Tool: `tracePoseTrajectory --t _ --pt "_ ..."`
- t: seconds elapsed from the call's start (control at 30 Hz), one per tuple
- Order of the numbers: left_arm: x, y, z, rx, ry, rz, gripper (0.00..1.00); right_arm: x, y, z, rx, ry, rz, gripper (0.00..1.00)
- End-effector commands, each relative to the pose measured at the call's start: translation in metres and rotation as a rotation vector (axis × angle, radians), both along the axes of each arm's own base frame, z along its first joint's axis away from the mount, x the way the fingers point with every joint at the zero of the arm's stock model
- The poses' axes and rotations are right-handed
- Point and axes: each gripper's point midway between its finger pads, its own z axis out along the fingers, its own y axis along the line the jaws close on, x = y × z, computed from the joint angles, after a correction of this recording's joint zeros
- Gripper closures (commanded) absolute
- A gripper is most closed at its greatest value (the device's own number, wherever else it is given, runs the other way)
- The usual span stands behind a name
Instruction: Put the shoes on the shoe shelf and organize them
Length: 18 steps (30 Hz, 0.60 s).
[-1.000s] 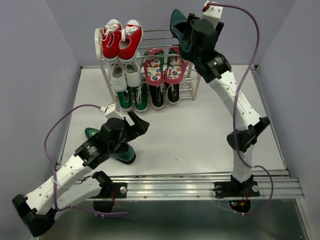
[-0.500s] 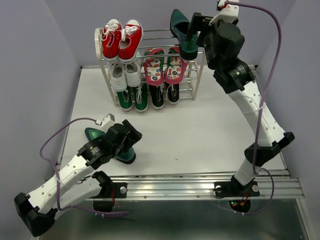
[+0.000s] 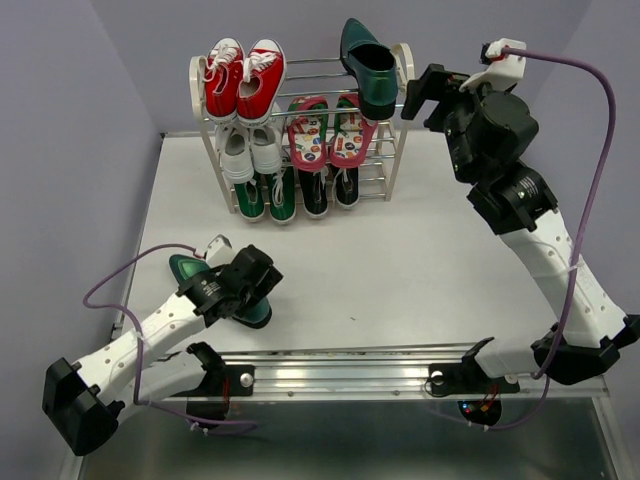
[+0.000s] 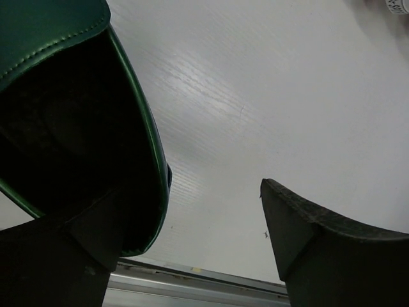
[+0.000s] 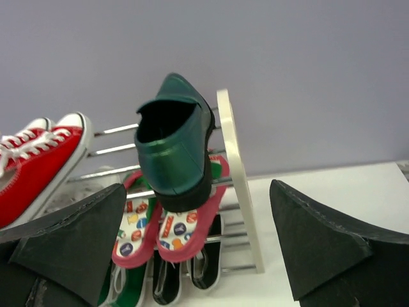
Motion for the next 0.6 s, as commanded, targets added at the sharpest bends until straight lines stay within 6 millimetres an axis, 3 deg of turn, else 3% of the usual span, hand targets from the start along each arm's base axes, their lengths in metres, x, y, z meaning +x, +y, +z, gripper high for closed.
tracePoseTrajectory --t 0.0,0.1,0.13,0.17,0.23,0.27,0.33,0.47,0.57 --pt "-0.005 0.009 -0.019 0.072 0.061 0.003 0.13 -0.008 -0.021 -0.024 0.098 0.033 -0.093 0.0" --pt "-0.012 0.008 -0.026 0.096 0.121 -0.025 0.34 -0.028 -0.041 -0.039 0.214 0.042 -0.136 0.0" --pt "-0.015 0.007 -0.031 0.105 0.141 -0.037 0.41 -0.037 -0.049 -0.052 0.231 0.056 -0.153 0.0" --pt "-0.016 0.007 -0.032 0.108 0.147 -0.046 0.54 -0.041 -0.052 -0.056 0.254 0.057 -0.157 0.0" --pt "-0.015 0.004 -0.033 0.117 0.148 -0.084 0.66 -0.046 -0.055 -0.072 0.272 0.076 -0.159 0.0" --pt "-0.015 0.002 -0.032 0.122 0.151 -0.102 0.83 -0.052 -0.06 -0.071 0.293 0.067 -0.16 0.0" --pt "-0.012 -0.003 -0.026 0.135 0.138 -0.161 1.0 -0.056 -0.065 -0.081 0.292 0.08 -0.18 0.0" --pt "-0.009 -0.011 -0.012 0.156 0.107 -0.255 1.0 -0.057 -0.063 -0.111 0.276 0.138 -0.181 0.0" --pt "-0.014 -0.035 0.011 0.16 0.036 -0.422 1.0 -0.054 -0.058 -0.13 0.238 0.183 -0.168 0.0"
